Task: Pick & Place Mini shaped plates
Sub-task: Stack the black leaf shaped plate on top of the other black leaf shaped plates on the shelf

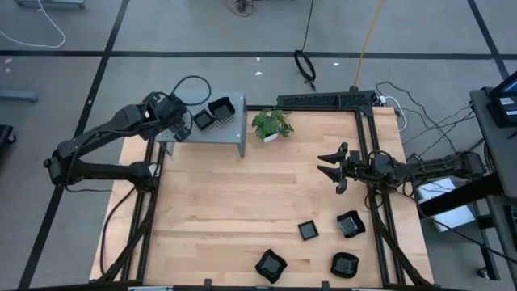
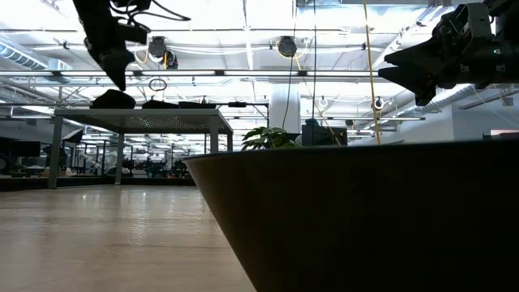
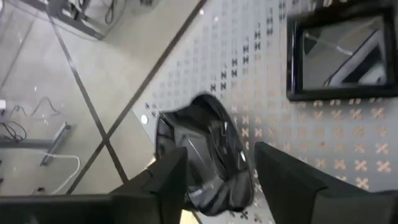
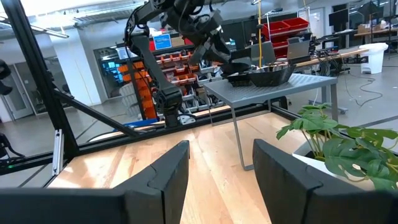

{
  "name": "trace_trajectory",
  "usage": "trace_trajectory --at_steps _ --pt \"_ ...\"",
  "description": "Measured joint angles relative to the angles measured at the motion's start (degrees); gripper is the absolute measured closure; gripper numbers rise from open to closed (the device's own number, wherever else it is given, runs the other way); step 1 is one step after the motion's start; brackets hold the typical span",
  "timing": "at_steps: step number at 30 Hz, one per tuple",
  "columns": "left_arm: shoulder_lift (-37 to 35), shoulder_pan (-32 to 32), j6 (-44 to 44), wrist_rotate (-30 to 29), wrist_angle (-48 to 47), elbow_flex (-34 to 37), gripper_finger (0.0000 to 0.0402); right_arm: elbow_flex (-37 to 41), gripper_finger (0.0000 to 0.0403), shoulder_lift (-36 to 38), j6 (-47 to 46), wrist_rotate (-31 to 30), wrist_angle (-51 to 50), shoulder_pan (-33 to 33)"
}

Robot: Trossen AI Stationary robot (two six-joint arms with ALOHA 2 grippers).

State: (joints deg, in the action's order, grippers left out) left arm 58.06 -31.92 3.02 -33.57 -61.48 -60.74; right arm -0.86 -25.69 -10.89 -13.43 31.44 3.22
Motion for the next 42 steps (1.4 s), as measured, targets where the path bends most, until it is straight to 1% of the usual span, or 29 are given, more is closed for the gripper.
trace_trajectory --at_steps 4,8,12,17,22,26,32,36,41,42 --pt "0.0 1.4 3.0 -0.4 1.6 -2.0 0.0191 0.0 0.0238 0.0 0.0 0.0 0.0 0.0" --pt "0.0 3.7 5.0 -0.4 2.3 -3.7 0.0188 0.0 0.0238 0.0 0.0 0.0 0.0 0.0" --pt "0.0 5.1 6.4 -0.4 3.2 -3.1 0.0188 0.0 0.0238 0.0 0.0 0.0 0.0 0.0" --pt "0.2 4.4 7.0 -3.5 3.2 0.2 0.0188 0.0 0.0238 0.0 0.0 0.0 0.0 0.0" --pt "0.2 2.7 7.7 -5.5 5.9 4.6 0.0188 0.0 0.0238 0.0 0.0 0.0 0.0 0.0" --pt "0.2 2.8 7.8 -5.7 7.3 4.8 0.0188 0.0 0.0238 0.0 0.0 0.0 0.0 0.0" --pt "0.5 1.8 10.9 -5.5 7.8 4.8 0.0188 0.0 0.0238 0.0 0.0 0.0 0.0 0.0" --pt "0.4 1.6 11.5 -5.6 9.0 4.8 0.0188 0.0 0.0238 0.0 0.0 0.0 0.0 0.0" --pt "0.2 2.6 16.1 -10.0 14.1 3.7 0.0188 0.0 0.0238 0.0 0.0 0.0 0.0 0.0" --pt "0.2 2.5 16.6 -10.1 14.1 3.7 0.0188 0.0 0.0238 0.0 0.0 0.0 0.0 0.0"
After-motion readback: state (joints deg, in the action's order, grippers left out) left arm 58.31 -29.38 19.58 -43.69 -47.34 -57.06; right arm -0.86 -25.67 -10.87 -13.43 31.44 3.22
